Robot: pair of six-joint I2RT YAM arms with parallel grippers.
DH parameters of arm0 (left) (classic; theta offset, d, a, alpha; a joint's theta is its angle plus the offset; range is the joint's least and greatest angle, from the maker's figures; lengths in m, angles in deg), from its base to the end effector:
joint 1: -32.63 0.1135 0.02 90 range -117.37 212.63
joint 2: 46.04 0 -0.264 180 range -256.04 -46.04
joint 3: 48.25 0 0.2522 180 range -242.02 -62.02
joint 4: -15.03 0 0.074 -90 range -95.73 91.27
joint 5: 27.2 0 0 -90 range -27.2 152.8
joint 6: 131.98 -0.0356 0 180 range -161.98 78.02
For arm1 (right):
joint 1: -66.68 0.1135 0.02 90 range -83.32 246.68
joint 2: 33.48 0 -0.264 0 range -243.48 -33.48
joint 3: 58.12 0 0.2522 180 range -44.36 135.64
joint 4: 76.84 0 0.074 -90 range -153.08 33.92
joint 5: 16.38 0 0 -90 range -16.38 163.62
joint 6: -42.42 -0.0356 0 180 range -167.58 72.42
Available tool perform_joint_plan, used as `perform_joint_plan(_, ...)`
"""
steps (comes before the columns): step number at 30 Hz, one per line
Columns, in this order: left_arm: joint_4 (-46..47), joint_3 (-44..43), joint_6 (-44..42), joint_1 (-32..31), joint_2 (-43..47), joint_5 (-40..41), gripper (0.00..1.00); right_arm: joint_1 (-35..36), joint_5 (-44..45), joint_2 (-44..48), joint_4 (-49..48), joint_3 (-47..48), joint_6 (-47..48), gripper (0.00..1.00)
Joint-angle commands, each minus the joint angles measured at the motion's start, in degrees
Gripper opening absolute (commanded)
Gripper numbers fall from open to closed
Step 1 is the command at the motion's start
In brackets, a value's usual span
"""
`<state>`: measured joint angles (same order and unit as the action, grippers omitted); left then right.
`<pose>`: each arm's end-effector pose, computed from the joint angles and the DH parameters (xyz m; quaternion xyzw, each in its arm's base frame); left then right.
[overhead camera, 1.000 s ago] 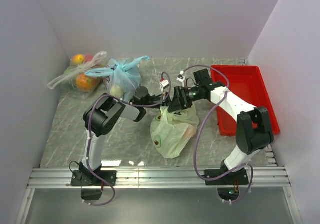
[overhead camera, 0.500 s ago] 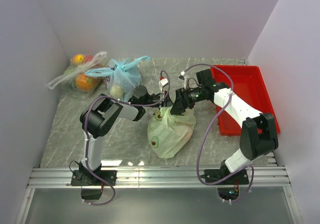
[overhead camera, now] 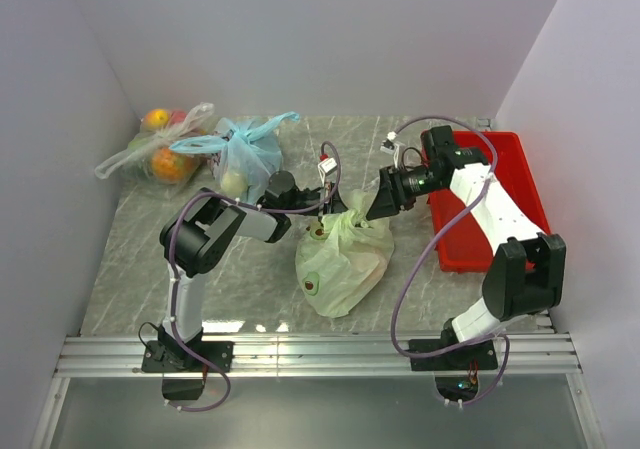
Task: Place the fake fruits into the plastic bag and tie a complex knot
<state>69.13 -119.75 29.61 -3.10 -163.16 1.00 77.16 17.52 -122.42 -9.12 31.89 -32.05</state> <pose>0.3117 -0.2629 0.1816 0.1976 0.6528 -0.7222 0.1151 0.2940 0.0844 0.2960 -0.2872 0.8207 0.4522 0.1987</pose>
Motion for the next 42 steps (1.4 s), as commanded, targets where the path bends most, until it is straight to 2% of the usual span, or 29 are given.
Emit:
perform_joint_plan(1,2.3,-0.4,-1.2,-0.3,2.2,0.2,0.00,-0.3,-0.3,2.9,-0.3,-2.1,0.0,0.55)
perform_joint_plan(7,2.6,-1.1,-0.8,-0.6,1.7,0.5,0.01,1.1,1.4,4.4,-6.8,-6.6,-4.2,0.59)
perform_joint_plan(16,3.2,-1.2,-0.5,-1.0,1.6,0.5,0.01,3.8,4.3,3.6,-13.2,-9.6,-9.4,0.56)
perform_joint_plan(19,3.3,-1.0,-0.4,-1.0,1.7,0.5,0.00,3.8,4.9,3.4,-13.3,-9.6,-9.3,0.49)
perform_joint_plan(20,3.2,-1.0,-0.4,-1.0,1.6,0.4,0.00,3.8,4.9,3.6,-13.1,-9.7,-9.1,0.43)
perform_joint_plan(24,2.1,-0.6,-1.7,-1.0,1.9,0.0,0.01,3.8,4.9,4.7,-11.6,-9.1,-7.5,0.36)
perform_joint_plan(26,0.6,-0.5,-3.0,-1.0,2.2,-0.3,0.00,3.8,5.1,5.1,-10.1,-8.2,-5.7,0.25)
perform_joint_plan(28,0.0,-0.6,-4.1,-1.0,2.2,-0.4,0.01,3.8,5.6,5.5,-9.5,-7.8,-4.6,0.03)
perform_joint_plan(30,-1.5,-0.7,-5.0,-0.9,2.5,-0.7,0.02,3.8,5.5,5.6,-9.0,-7.6,-3.9,0.00)
perform_joint_plan(33,-4.4,-1.2,-7.2,-0.9,3.2,-0.6,0.12,3.8,4.9,6.7,-9.5,-7.8,-3.0,0.00)
perform_joint_plan(35,-7.0,-1.2,-9.9,-0.3,4.4,-0.3,0.23,3.8,5.0,8.1,-10.6,-8.1,-3.0,0.00)
perform_joint_plan(37,-14.2,-1.6,-14.8,1.5,6.9,-0.3,0.33,3.8,5.5,9.0,-11.7,-8.4,-3.1,0.00)
perform_joint_plan(39,-21.9,-1.8,-20.1,3.6,9.4,0.3,0.38,3.8,5.6,9.3,-11.6,-8.3,-2.4,0.00)
perform_joint_plan(40,-29.7,-2.2,-26.2,6.0,10.6,0.2,0.42,3.8,5.7,9.4,-11.6,-8.3,-2.3,0.00)
perform_joint_plan(42,-39.6,-3.3,-33.6,8.4,14.5,-0.9,0.45,3.8,5.2,9.5,-11.7,-8.6,-1.5,0.00)
